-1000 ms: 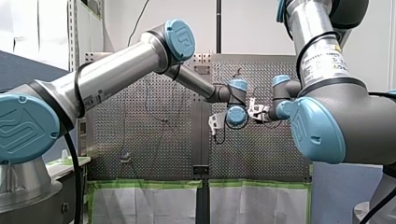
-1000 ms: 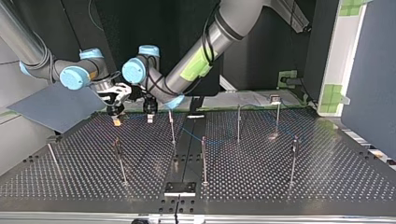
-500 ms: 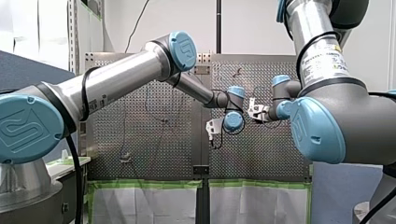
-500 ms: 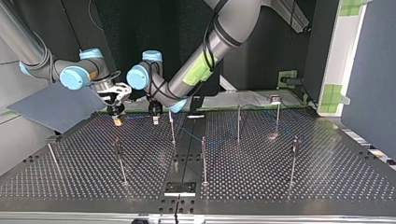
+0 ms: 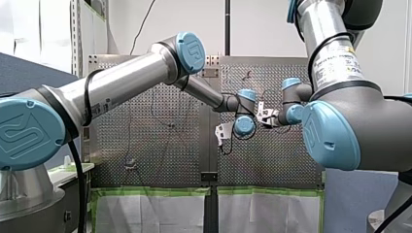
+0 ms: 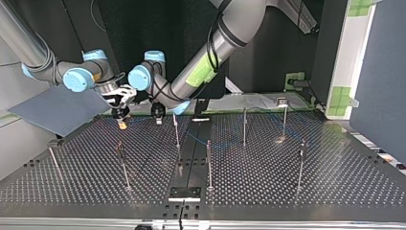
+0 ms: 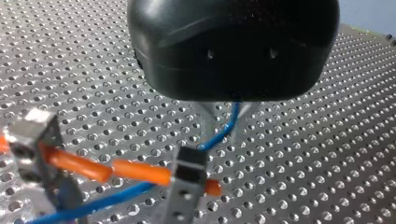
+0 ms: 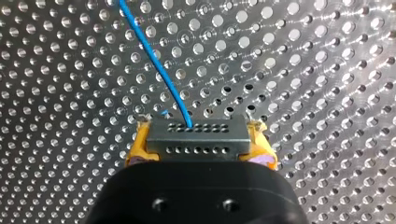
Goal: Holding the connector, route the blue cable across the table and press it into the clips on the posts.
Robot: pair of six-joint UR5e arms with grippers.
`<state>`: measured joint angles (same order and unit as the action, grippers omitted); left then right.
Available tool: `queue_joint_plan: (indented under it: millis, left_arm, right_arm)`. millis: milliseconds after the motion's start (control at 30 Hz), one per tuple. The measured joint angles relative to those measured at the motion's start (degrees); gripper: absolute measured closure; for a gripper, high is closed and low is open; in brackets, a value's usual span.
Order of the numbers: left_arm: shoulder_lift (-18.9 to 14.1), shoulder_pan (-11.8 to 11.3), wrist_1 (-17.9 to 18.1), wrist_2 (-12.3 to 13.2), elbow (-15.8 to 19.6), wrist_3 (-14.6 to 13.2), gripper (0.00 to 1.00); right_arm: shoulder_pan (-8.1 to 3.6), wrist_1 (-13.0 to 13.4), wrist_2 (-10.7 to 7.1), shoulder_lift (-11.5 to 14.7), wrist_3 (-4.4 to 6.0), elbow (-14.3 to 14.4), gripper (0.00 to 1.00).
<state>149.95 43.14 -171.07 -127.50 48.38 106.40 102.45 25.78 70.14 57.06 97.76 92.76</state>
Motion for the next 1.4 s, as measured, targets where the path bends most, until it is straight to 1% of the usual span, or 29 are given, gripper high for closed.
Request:
queue_joint_plan:
  millis: [133, 233, 333, 433, 533, 600, 733, 867, 933, 1033, 1200, 1400]
  left_arm:
    - [-0.1, -0.05, -0.45, -1.36, -0.17, 0.33, 1.0]
    - [-0.71, 0.08, -1.48, -2.74, -0.18, 1.01, 1.0]
    - [-1.72, 0.33, -2.56, -3.95, -0.16, 1.6, 1.0]
    - [-2.92, 0.83, -3.67, -4.84, 0.2, 2.19, 1.0]
    - [-4.59, 1.25, -3.8, -5.37, 1.49, 2.62, 1.0]
    - [-5.85, 1.35, -3.05, -5.08, 2.71, 2.5, 1.0]
    - [-7.89, 1.61, -1.27, -3.98, 4.71, 1.32, 1.0]
    - [-9.78, 2.06, 0.56, -3.66, 6.58, 0.27, 1.0]
    - [-10.84, 2.37, 1.28, -3.61, 7.65, 0.03, 1.0]
    - [-12.25, 2.87, 1.5, -3.6, 9.05, -0.13, 1.0]
    - [-14.76, 3.69, 1.3, -3.59, 10.89, -0.28, 1.0]
    - [-17.81, 4.26, 0.81, -3.64, 11.26, -0.86, 1.0]
  right_arm:
    - [0.25, -0.06, 0.01, 0.03, 0.0, 0.01, 1.0]
    - [0.43, -0.33, 0.06, 0.03, 0.05, 0.01, 1.0]
    - [0.54, -1.23, 0.1, 0.23, 0.04, -0.03, 1.0]
    - [0.57, -2.03, 0.09, 1.0, 0.23, -0.08, 1.0]
    - [0.47, -2.52, 0.07, 2.48, 0.94, -0.17, 1.0]
    - [0.18, -2.79, 0.12, 3.57, 1.73, -0.29, 1.0]
    - [-0.05, -3.07, -0.39, 5.58, 3.56, -0.41, 1.0]
    - [-0.18, -3.84, -1.27, 7.67, 5.59, -0.43, 1.0]
    - [-0.22, -4.55, -1.44, 8.62, 6.14, -0.45, 1.0]
    - [-0.24, -5.9, -1.54, 10.22, 6.53, -0.45, 1.0]
    - [-0.2, -7.32, -1.62, 12.9, 6.65, -0.51, 1.0]
    - [-0.06, -9.37, -1.62, 15.83, 6.67, -1.51, 1.0]
